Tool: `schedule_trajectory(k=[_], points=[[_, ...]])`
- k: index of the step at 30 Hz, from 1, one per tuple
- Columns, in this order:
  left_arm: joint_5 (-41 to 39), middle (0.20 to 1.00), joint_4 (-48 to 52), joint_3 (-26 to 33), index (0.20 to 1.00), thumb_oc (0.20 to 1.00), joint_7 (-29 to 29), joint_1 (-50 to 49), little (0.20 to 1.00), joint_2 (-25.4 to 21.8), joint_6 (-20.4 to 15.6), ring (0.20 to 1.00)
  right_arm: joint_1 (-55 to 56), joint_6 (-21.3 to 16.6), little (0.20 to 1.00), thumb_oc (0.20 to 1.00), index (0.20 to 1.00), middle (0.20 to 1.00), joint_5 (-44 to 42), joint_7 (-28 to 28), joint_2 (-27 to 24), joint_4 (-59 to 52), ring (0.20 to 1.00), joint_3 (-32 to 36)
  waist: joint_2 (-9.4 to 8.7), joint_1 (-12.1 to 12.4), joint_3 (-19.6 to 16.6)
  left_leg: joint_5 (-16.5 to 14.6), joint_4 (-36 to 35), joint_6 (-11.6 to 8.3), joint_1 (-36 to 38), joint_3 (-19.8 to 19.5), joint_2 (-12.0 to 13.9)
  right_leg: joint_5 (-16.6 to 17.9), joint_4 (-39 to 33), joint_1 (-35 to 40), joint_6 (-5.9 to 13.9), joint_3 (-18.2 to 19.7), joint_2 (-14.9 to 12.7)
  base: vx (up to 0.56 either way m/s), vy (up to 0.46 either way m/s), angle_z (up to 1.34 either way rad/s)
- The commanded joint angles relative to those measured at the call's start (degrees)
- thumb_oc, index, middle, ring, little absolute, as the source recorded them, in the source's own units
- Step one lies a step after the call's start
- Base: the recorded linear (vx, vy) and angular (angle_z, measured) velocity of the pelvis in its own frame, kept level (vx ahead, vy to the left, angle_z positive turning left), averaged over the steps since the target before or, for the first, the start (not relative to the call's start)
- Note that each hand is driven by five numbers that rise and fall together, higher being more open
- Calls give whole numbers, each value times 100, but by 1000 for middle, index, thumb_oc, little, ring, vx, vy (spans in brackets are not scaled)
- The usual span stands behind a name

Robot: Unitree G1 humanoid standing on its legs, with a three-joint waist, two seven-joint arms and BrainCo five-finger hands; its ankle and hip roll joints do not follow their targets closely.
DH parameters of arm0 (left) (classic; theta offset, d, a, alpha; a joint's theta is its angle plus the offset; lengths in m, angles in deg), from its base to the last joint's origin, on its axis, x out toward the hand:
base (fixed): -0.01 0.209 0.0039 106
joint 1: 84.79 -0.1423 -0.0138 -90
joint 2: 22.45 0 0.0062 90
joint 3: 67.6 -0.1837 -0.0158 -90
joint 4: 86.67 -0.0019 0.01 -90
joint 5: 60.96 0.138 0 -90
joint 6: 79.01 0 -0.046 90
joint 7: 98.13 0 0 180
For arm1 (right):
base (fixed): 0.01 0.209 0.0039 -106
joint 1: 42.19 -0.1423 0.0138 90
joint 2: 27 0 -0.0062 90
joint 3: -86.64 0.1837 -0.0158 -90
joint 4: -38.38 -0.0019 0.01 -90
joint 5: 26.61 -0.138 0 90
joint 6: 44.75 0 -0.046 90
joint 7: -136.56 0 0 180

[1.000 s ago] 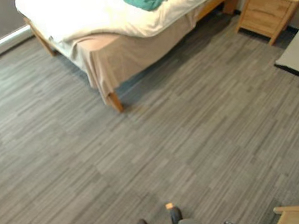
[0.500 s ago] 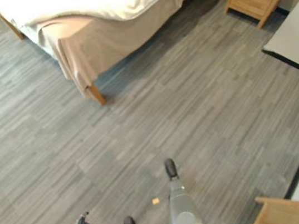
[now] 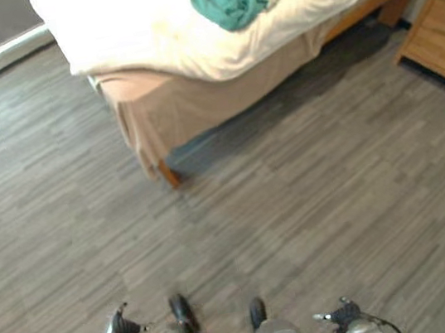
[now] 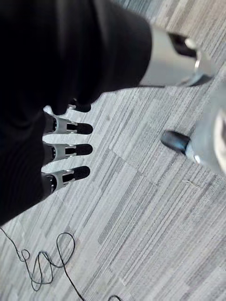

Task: Tidy up the quilt and then pick up the clothes from the bed and put them into the laundry hamper.

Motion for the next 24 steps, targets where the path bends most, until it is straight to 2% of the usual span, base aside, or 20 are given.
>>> schedule_trajectory(k=[1,2,4,5,6,7,8,9,10,11,12,13,14,15,18,19,21,22,23,24], points=[[-185,1000,-111,-89,1000,1000,-83,-103,1000,-71,81,1000,284,-12,1000,1000,1000,1000,132,51,-73,-29,1000,54,-33,101,-8,-601,294,165,271,134,-147,-1214,13,537,667,342,-410,548,78,6],[-133,1000,-212,-64,1000,1000,-20,-212,1000,-96,146,1000,322,-19,1000,1000,1000,1000,154,29,54,-6,1000,43,-77,135,-81,-586,103,336,511,130,-301,-1177,615,487,699,284,-415,438,64,-2],[-2,1000,-330,-37,1000,1000,54,-233,1000,-160,215,1000,315,-53,1000,1000,1000,1000,93,28,181,-80,1000,70,-104,109,-36,-791,-46,516,842,175,-446,-1121,2074,-63,1101,163,-437,417,90,3],[54,1000,-355,-48,1000,1000,87,-212,1000,-198,237,1000,311,-50,1000,1000,1000,1000,75,1,206,-140,1000,82,-106,45,-12,-883,-90,575,972,224,-470,-962,2830,-470,1285,159,-560,285,90,13],[42,1000,-345,-49,1000,1000,98,-204,1000,-240,242,1000,246,-52,1000,1000,1000,1000,37,-20,216,-225,1000,75,-58,-74,78,-971,-140,626,1188,240,-436,-588,3638,-1000,1446,221,-632,249,77,20],[24,1000,-350,-34,1000,1000,116,-186,1000,-251,249,1000,205,-35,1000,1000,1000,1000,31,-46,230,-245,1000,90,-19,-101,119,-1049,-144,661,1289,217,-403,-512,4231,-1428,1501,246,-767,444,-3,24],[38,1000,-348,-55,1000,1000,129,-129,1000,-305,255,1000,180,-32,1000,1000,1000,1000,14,-9,275,-289,1000,127,37,-156,181,-1123,-144,616,1469,199,-332,-590,4105,-1672,1406,36,-1067,584,-141,29],[81,1000,-307,-120,1000,1000,123,-27,1000,-364,243,1000,158,-28,1000,1000,1000,1000,-17,23,273,-310,1000,141,93,-211,204,-1171,-144,504,1570,113,-265,-882,3157,-1656,1181,-7,-1189,530,-160,31],[81,1000,-307,-120,1000,1000,123,-25,1000,-363,243,1000,157,-28,1000,1000,1000,1000,-17,23,272,-310,1000,142,100,-219,213,-1171,-144,500,1579,103,-255,-875,3132,-1629,1178,-21,-1179,386,-180,38],[117,1000,-294,-160,1000,1000,119,14,1000,-379,225,1000,144,-20,1000,1000,1000,1000,-23,10,267,-312,1000,132,110,-257,199,-1215,-144,454,1617,63,-259,-839,2606,-1625,1131,113,-1188,135,-70,44],[117,1000,-294,-161,1000,1000,119,14,1000,-379,224,1000,144,-20,1000,1000,1000,1000,-24,10,266,-312,1000,133,118,-259,204,-1217,-144,451,1624,60,-250,-826,2574,-1602,1129,105,-1177,342,-302,52],[177,1000,-254,-186,1000,1000,130,91,1000,-386,183,1000,110,24,1000,1000,1000,1000,-21,-11,208,-254,1000,147,124,-331,119,-1244,-144,319,1656,-67,-190,-386,974,-1596,1121,505,-1250,338,-352,53],[187,1000,-249,-181,1000,1000,132,132,1000,-389,166,1000,104,46,1000,1000,1000,1000,-15,-30,197,-225,1000,156,131,-374,86,-1287,-144,237,1700,-143,-126,-176,517,-1653,1191,699,-1362,466,-497,50],[190,1000,-247,-154,1000,1000,139,160,1000,-401,152,1000,91,70,1000,1000,1000,1000,-7,-54,178,-193,1000,177,149,-398,53,-1323,-144,145,1787,-185,-30,-35,379,-1817,1253,840,-1465,381,-383,54],[238,1000,-304,-177,1000,1000,146,160,1000,-425,118,1000,133,80,1000,1000,1000,1000,40,-109,172,-174,1000,174,115,-381,-20,-1397,-144,66,2038,-244,27,7,388,-1833,1279,760,-1547,308,-317,41],[211,1000,-251,-219,1000,1000,162,124,1000,-360,85,1000,119,92,1000,1000,1000,1000,144,-137,99,-103,1000,87,139,-429,2,-1439,259,38,2044,-330,154,-18,475,-1706,1193,855,-1357,251,-393,17],[40,1000,-171,-236,1000,1000,167,170,1000,-282,40,1000,121,72,1000,1000,1000,1000,246,-124,-43,-79,1000,59,167,-414,90,-1068,1255,-44,1606,-460,510,-92,467,-1480,985,740,-1205,228,-473,18],[-26,1000,-121,-271,1000,1000,153,201,1000,-260,57,1000,111,65,1000,1000,1000,1000,234,-86,-103,-69,1000,69,134,-425,134,-902,1709,-29,1374,-381,680,-153,416,-1304,875,587,-1181,139,-397,27],[-93,1000,-37,-321,1000,1000,178,224,1000,-232,46,1000,121,89,1000,1000,1000,1000,245,-36,-148,-29,1000,38,72,-368,195,-984,1885,78,1192,-401,540,-249,366,-1116,789,498,-1135,141,-320,47],[-123,1000,11,-344,1000,1000,173,246,1000,-208,40,1000,100,108,1000,1000,1000,1000,271,-6,-178,1,1000,6,37,-323,217,-1217,1900,190,988,-541,252,-297,362,-1047,744,532,-1111,151,-214,51]])
